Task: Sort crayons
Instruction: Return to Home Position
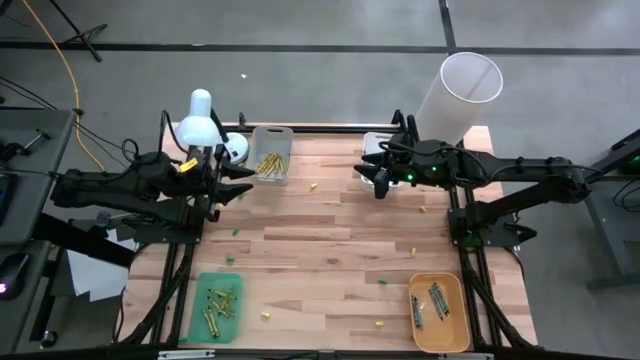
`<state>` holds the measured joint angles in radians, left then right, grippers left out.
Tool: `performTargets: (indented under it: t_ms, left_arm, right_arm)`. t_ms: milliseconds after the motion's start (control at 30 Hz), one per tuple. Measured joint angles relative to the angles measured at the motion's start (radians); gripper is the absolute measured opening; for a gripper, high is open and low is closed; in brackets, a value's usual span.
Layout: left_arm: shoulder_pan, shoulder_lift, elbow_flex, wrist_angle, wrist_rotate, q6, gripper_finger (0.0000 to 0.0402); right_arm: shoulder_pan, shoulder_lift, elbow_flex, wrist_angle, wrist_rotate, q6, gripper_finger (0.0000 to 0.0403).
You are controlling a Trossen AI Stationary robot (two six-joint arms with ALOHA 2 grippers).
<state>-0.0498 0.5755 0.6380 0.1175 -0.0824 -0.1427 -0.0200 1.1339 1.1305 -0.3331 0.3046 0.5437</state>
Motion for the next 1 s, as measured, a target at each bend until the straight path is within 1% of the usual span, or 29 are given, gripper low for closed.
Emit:
performTargets:
  t_ms: [333,567,1000]
  left_arm:
    - [0.006,-0.044,0.0,-0.064,-0.01,0.011,0.0151]
    - [0.006,-0.071,0.0,-0.105,-0.035,0.027,0.0151]
    - [0.005,-0.092,-0.005,-0.125,-0.035,0.024,0.0151]
  right_arm:
    - [0.0,0.0,0.0,0.001,0.0,-0.001,0.0201]
    - [0.0,0.0,0.0,0.001,0.0,-0.001,0.0201]
    - [0.0,0.0,0.0,0.001,0.01,-0.001,0.0201]
